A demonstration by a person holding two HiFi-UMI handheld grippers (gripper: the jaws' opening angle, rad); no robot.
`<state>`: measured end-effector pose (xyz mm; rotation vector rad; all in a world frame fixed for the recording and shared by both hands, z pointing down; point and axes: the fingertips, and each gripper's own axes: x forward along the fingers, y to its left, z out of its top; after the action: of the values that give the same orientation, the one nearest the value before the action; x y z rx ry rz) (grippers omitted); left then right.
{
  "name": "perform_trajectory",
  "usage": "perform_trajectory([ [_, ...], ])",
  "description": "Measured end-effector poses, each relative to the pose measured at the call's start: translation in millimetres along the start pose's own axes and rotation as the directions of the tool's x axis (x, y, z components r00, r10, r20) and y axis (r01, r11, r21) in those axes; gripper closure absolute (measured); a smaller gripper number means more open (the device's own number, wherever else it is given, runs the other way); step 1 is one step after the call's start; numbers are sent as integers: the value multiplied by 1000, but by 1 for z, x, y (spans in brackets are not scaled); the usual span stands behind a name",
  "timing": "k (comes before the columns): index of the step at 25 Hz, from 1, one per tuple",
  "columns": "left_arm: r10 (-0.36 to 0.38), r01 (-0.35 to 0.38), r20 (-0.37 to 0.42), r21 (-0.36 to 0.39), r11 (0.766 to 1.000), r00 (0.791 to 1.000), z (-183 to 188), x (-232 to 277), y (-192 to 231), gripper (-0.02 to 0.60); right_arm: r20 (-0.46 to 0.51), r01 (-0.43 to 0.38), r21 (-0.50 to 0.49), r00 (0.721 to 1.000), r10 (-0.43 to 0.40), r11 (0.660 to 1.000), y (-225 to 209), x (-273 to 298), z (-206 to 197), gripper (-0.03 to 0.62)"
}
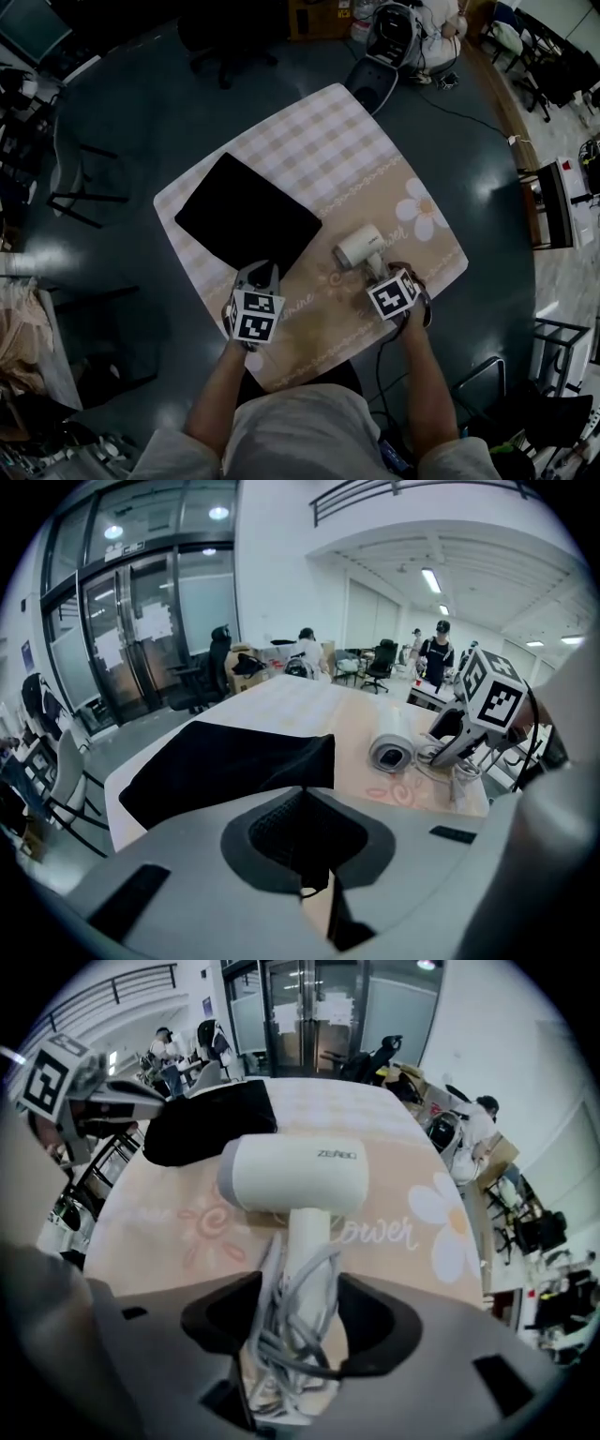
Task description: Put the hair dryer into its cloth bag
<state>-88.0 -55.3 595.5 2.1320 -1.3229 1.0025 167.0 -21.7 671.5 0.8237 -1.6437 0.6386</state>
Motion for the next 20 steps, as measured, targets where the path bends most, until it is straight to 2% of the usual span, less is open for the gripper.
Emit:
perform_trajectory([
  [3, -4, 4, -7, -3, 1000, 1000, -1, 4, -4, 566, -80, 30, 3, 996, -29, 1000, -6, 9, -3, 341],
  [5, -8, 8, -10, -9, 1000, 1000, -3, 6, -5, 566, -121, -12, 13, 993, 14, 1000, -6, 12, -4, 353],
  [7, -6, 6, -10, -25, 1000, 1000, -5, 5, -5, 566, -122, -67, 16, 990, 68, 998, -4, 12, -2, 364],
  [9, -4, 4, -6, -35, 999, 1000, -6, 3, -5, 566, -63, -100, 23, 993, 101, 995, -3, 4, 1, 372],
  [12, -11, 11, 7, -23, 1000, 1000, -3, 0, -5, 566, 35, -90, 36, 995, 88, 995, -7, -12, 4, 408],
  [17, -4, 5, 16, -33, 999, 1000, -4, -6, 0, 566, 98, -101, -55, 990, 106, 993, 14, -20, 5, 416],
  [20, 1, 0, 31, -40, 999, 1000, -9, -13, 8, 566, 143, -115, -68, 982, 124, 991, 36, -26, 11, 416],
])
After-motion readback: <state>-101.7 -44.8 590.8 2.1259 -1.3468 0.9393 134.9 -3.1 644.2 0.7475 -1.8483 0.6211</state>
